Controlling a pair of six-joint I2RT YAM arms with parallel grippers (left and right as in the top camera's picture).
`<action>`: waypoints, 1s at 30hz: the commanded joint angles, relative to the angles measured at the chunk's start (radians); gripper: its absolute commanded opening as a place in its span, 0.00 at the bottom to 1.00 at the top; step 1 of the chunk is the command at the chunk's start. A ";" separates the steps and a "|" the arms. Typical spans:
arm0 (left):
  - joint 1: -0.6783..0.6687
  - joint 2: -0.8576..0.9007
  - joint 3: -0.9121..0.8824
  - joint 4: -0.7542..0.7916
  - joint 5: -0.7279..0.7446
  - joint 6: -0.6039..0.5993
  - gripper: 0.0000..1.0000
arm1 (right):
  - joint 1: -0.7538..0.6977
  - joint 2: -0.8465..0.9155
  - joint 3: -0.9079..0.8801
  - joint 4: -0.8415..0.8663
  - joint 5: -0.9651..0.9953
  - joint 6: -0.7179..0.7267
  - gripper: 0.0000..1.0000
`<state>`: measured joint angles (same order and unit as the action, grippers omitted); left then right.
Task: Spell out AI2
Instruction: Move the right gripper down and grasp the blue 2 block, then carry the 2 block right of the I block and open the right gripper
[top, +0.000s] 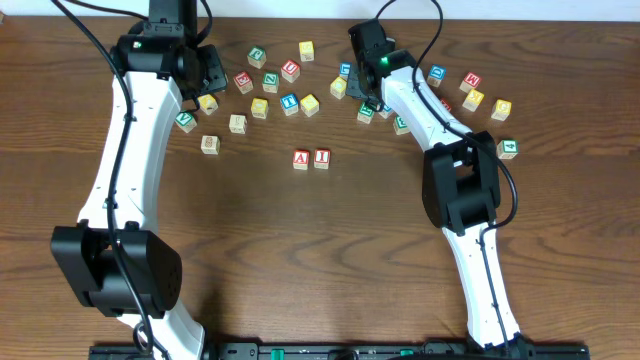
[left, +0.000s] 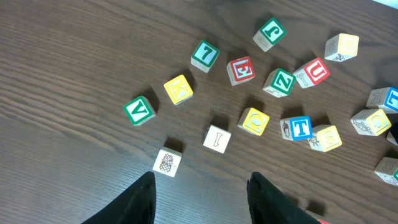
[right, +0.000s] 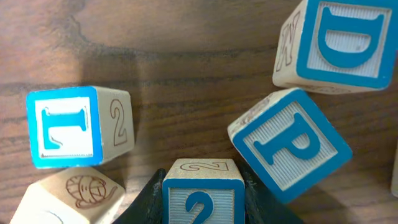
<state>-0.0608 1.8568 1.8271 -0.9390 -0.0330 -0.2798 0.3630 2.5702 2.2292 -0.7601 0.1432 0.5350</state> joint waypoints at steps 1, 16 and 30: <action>0.002 0.013 -0.006 -0.002 -0.013 0.017 0.47 | -0.004 -0.095 0.008 -0.013 -0.001 -0.051 0.25; 0.002 0.013 -0.006 0.006 -0.013 0.017 0.47 | 0.018 -0.308 0.008 -0.325 -0.153 -0.088 0.20; 0.002 0.013 -0.006 0.006 -0.013 0.017 0.47 | 0.123 -0.292 -0.158 -0.457 -0.161 -0.087 0.21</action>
<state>-0.0608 1.8572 1.8271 -0.9340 -0.0330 -0.2798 0.4629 2.2677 2.1273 -1.2304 -0.0132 0.4614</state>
